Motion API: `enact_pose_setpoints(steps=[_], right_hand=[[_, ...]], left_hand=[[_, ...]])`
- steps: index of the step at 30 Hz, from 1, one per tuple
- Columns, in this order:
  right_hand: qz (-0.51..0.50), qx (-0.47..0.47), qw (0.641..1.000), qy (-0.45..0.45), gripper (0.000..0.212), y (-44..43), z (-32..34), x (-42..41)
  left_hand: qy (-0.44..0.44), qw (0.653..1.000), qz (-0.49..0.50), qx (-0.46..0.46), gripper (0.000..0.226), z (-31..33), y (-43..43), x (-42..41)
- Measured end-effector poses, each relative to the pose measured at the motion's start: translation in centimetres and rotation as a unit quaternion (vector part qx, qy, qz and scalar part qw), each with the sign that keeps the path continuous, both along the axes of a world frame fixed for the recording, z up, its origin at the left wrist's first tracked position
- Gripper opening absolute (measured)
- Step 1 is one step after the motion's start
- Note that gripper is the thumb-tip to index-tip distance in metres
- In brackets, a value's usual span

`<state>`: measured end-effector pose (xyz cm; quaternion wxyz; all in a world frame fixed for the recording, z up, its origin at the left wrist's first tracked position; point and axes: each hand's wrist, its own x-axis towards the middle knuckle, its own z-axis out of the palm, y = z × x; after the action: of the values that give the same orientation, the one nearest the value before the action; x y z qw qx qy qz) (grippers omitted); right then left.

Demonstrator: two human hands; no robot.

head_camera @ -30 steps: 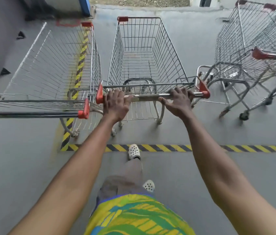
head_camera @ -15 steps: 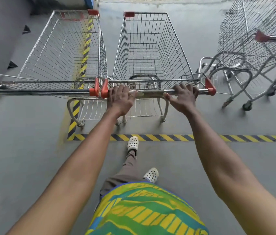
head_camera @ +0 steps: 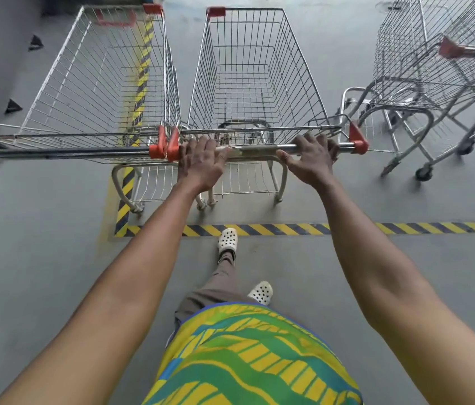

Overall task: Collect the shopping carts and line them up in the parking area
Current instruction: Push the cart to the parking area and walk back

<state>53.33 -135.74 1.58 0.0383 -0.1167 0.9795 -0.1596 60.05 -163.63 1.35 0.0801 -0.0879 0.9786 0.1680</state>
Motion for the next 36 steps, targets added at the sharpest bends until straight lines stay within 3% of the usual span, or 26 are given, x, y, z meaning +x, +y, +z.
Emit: enact_pose_setpoints(steps=[12,20,29,36], right_hand=[[0.016,0.003,1.000,-0.016,0.059,-0.5,0.6,-1.2],[0.014,-0.012,1.000,-0.024,0.045,-0.6,0.8,-0.9],[0.005,-0.015,1.000,-0.023,0.056,-1.1,0.9,0.1],[0.007,-0.019,1.000,-0.016,0.050,-1.2,0.8,0.3]], left_hand=[[0.041,0.999,-0.011,-0.002,0.054,0.6,-0.6,-1.1],[0.032,0.999,-0.007,0.005,0.060,0.5,-0.7,-1.0],[0.049,0.999,-0.014,0.006,0.054,0.8,-1.1,-0.2],[0.051,0.999,-0.014,0.004,0.056,0.4,-1.3,-0.1]])
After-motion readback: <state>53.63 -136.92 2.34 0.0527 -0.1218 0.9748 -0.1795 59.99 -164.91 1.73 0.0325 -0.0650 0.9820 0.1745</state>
